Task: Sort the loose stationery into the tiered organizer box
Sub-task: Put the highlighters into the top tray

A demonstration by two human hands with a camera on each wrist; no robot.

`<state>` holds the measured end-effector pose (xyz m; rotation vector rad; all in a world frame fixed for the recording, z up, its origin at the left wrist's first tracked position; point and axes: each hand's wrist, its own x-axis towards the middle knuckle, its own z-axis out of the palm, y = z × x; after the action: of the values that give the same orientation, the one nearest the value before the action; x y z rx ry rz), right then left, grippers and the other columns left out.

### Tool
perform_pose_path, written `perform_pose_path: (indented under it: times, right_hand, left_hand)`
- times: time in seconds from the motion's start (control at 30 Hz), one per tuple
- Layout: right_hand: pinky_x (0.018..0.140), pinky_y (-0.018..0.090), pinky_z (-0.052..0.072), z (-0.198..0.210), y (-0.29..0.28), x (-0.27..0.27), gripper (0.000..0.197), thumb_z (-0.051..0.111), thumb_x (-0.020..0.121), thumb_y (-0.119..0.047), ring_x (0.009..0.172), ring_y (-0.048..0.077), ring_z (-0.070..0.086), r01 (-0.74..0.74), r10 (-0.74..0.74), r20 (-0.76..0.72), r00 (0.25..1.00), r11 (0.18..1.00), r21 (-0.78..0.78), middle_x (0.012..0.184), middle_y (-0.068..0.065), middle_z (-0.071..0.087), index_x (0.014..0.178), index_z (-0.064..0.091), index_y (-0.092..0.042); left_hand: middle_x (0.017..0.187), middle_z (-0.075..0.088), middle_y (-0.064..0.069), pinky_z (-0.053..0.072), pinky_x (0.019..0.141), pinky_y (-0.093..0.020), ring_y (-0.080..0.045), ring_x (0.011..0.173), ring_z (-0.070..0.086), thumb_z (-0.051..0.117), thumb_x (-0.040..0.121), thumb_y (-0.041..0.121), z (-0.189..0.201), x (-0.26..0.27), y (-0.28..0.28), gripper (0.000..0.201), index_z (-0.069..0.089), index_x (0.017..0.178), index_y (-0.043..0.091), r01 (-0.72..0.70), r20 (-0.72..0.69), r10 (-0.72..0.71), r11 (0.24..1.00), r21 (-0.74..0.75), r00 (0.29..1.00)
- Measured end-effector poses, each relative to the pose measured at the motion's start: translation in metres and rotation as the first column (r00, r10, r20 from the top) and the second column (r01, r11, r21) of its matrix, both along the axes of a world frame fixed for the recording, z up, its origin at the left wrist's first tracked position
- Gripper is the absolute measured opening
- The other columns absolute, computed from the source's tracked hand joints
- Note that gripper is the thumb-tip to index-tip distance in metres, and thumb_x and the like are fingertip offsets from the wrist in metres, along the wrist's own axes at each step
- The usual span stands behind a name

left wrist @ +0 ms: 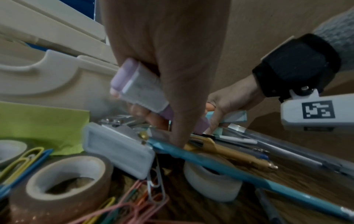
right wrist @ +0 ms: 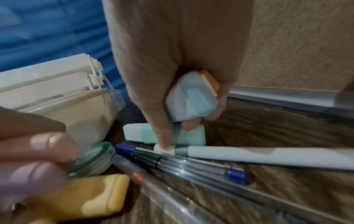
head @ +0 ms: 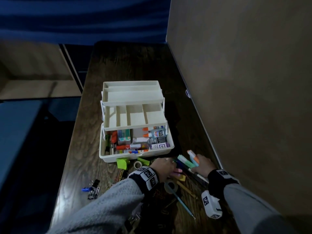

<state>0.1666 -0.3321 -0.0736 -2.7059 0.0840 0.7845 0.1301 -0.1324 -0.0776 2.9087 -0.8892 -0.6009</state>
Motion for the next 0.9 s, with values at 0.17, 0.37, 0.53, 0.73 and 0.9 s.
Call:
perform_pose_path:
  times: [0.17,0.37,0.53,0.73,0.9]
  right_hand:
    - [0.078,0.033,0.05,0.0,0.001,0.005,0.041,0.074,0.079,-0.019,0.09,0.025,0.06,0.112,-0.117,0.072,0.99,0.991,0.07,0.107,0.014,0.063,0.113,0.059,-0.003]
    - [0.07,0.033,0.047,0.052,0.024,0.045,0.033,0.074,0.079,-0.015,0.086,0.033,0.063,0.217,-0.354,0.337,0.872,0.899,0.381,0.093,0.014,0.063,0.108,0.061,-0.004]
    - [0.077,0.041,0.051,0.108,0.088,0.107,0.029,0.073,0.079,-0.018,0.086,0.033,0.06,-0.061,-0.157,0.546,0.823,0.931,0.36,0.097,0.017,0.059,0.1,0.062,-0.001]
    - [0.064,0.034,0.036,0.133,0.17,0.16,0.017,0.067,0.081,-0.021,0.086,0.034,0.058,-0.332,0.214,0.656,0.724,0.942,0.059,0.095,0.009,0.05,0.094,0.06,-0.012]
    - [0.074,0.036,0.047,0.124,0.198,0.174,0.023,0.065,0.083,-0.025,0.096,0.033,0.061,-0.424,0.405,0.596,0.694,0.898,-0.118,0.113,0.004,0.053,0.105,0.061,-0.02]
  left_hand:
    - [0.132,0.046,-0.017,0.038,0.067,-0.037,-0.035,0.11,0.056,0.048,0.096,0.028,0.005,0.0,0.004,0.036,0.047,0.126,0.007,-0.005,-0.012,0.005,1.0,-0.027,1.0]
    - [0.118,0.055,-0.015,0.037,0.062,-0.037,-0.036,0.095,0.06,0.043,0.098,0.024,0.032,-0.007,0.02,0.031,0.049,0.123,0.007,0.034,0.079,-0.03,0.998,-0.058,0.996]
    - [0.113,0.057,-0.008,0.049,0.068,-0.04,-0.032,0.092,0.061,0.042,0.096,0.027,0.065,-0.017,0.058,0.025,0.049,0.115,0.012,-0.06,0.165,0.09,0.982,-0.18,0.982]
    - [0.094,0.061,0.013,0.049,0.07,-0.021,-0.004,0.079,0.057,0.059,0.085,0.038,0.097,-0.025,0.15,0.021,0.059,0.102,0.025,-0.376,0.049,0.488,0.729,-0.571,0.871]
    - [0.074,0.064,0.012,0.042,0.059,-0.011,0.001,0.066,0.058,0.072,0.078,0.02,0.121,0.006,0.221,0.017,0.065,0.092,0.026,-0.546,0.023,0.735,0.524,-0.653,0.678]
